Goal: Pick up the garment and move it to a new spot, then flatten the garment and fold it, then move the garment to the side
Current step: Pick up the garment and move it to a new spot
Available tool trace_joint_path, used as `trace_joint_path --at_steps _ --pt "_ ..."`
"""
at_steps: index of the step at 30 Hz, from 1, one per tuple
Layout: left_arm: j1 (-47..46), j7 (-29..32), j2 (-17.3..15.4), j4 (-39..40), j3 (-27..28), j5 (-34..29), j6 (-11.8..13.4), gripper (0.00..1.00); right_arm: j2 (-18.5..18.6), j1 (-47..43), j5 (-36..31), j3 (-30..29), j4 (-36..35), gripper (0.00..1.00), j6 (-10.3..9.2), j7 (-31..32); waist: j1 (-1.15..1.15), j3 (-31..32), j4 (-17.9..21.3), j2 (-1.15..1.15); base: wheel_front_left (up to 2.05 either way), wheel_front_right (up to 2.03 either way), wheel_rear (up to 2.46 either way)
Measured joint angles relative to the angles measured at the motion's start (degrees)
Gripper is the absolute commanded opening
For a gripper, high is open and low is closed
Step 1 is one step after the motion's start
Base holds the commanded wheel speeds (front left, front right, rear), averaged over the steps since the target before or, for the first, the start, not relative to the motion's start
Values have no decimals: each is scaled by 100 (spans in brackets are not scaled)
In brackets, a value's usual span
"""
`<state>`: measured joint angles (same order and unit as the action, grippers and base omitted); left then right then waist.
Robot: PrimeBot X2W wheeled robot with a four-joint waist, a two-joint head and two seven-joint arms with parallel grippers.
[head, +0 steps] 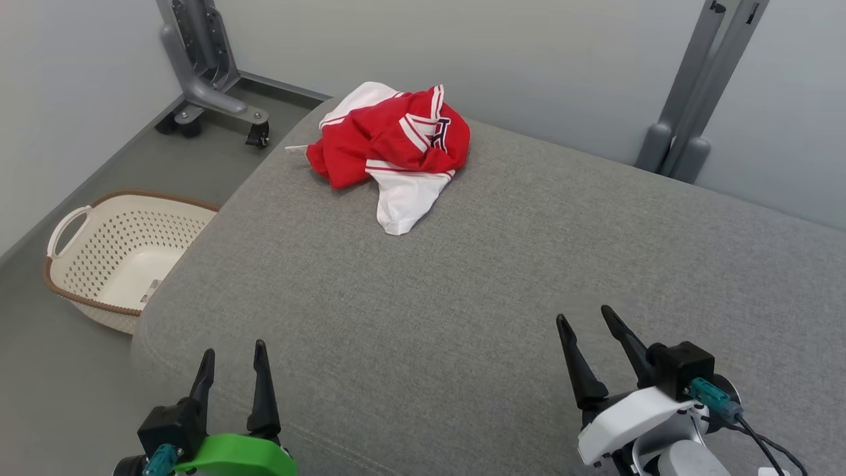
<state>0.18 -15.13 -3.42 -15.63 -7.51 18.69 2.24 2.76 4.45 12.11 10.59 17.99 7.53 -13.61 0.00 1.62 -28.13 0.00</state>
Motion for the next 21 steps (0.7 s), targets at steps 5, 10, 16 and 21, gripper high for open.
trace_joint_path --at_steps 5,10,16,21 --pt "79 -1 24 105 31 -8 13 100 1 90 0 92 87 100 0 -3 0 -104 -101 0 0 0 0" --pt "157 -1 37 131 18 -10 13 100 1 94 -32 75 94 100 0 -11 0 -110 -113 0 0 0 0" --pt "16 1 -44 -24 -47 -85 -116 100 3 -47 -172 -248 -154 100 0 -51 0 -116 -135 0 0 0 0" --pt "-566 44 -332 25 52 -114 -192 100 -2 -185 -338 -276 -550 100 1 41 0 -110 -65 0 0 0 0"
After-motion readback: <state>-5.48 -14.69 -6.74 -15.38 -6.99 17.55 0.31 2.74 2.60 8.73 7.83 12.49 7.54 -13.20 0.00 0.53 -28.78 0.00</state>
